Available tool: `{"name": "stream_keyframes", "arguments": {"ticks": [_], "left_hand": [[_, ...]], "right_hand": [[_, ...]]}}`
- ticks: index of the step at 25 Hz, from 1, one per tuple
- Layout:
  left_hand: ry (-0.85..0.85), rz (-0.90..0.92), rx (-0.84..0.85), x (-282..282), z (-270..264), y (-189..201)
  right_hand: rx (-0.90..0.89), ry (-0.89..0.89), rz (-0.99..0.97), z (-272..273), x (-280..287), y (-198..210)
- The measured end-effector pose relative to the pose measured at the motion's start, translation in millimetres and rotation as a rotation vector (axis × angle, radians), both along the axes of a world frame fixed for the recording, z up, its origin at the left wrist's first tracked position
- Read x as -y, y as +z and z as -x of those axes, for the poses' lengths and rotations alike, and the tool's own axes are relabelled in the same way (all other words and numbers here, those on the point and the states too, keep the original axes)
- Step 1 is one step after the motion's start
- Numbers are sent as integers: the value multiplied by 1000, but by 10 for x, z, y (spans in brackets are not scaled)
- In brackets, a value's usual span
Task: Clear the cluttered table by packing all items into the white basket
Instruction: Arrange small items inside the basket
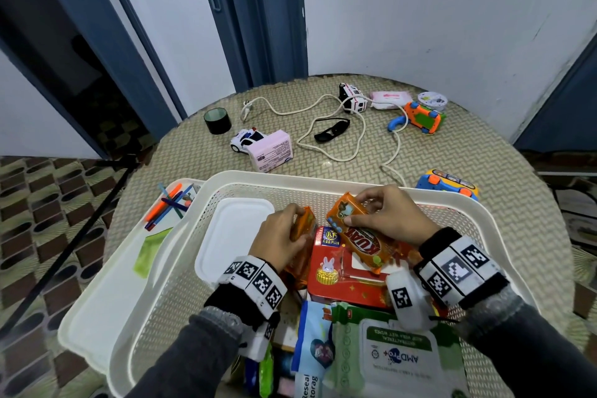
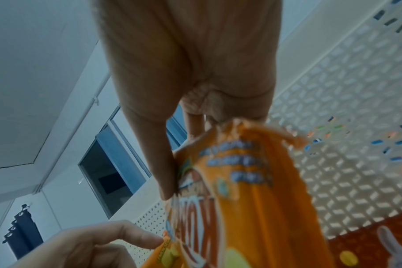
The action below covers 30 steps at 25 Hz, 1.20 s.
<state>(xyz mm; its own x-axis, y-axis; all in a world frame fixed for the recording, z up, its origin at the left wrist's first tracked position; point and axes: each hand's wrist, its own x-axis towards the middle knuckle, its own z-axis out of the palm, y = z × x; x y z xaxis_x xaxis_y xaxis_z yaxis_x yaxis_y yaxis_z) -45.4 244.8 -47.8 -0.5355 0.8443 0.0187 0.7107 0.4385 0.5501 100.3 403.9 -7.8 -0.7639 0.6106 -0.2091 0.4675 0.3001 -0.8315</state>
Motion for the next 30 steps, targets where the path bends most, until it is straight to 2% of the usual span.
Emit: {"name": "stream_keyframes", "arguments": {"ticks": [4, 9, 15, 18, 20, 23, 24, 26, 27, 28, 30], "left_hand": [[-18, 128, -75, 39, 12, 19], [-93, 394, -197, 16, 3, 3], [-251, 468, -196, 61, 65, -8], [-247, 385, -115, 85, 121, -4], [-303, 301, -104, 119, 139, 65], [-401, 282, -400, 169, 190, 174], [-393, 310, -454, 180, 217, 191], [-365, 388, -427, 192, 275, 185], [-364, 411, -393, 196, 300, 173], [-368, 424, -368, 200, 316, 168], [-384, 442, -343, 211, 338, 162]], "right_hand": [[41, -16, -30, 20, 6, -42], [91, 28, -34, 47, 112, -131], [124, -12, 115, 150, 302, -315], [74, -107, 236, 178, 353, -374], [111, -134, 172, 143, 338, -356], [204, -168, 59, 64, 311, -309], [257, -147, -53, 42, 318, -301], [347, -60, -418, 42, 377, -334], [319, -13, -570, 64, 437, -349], [272, 47, -650, 99, 505, -347], [250, 215, -635, 204, 604, -363]]}}
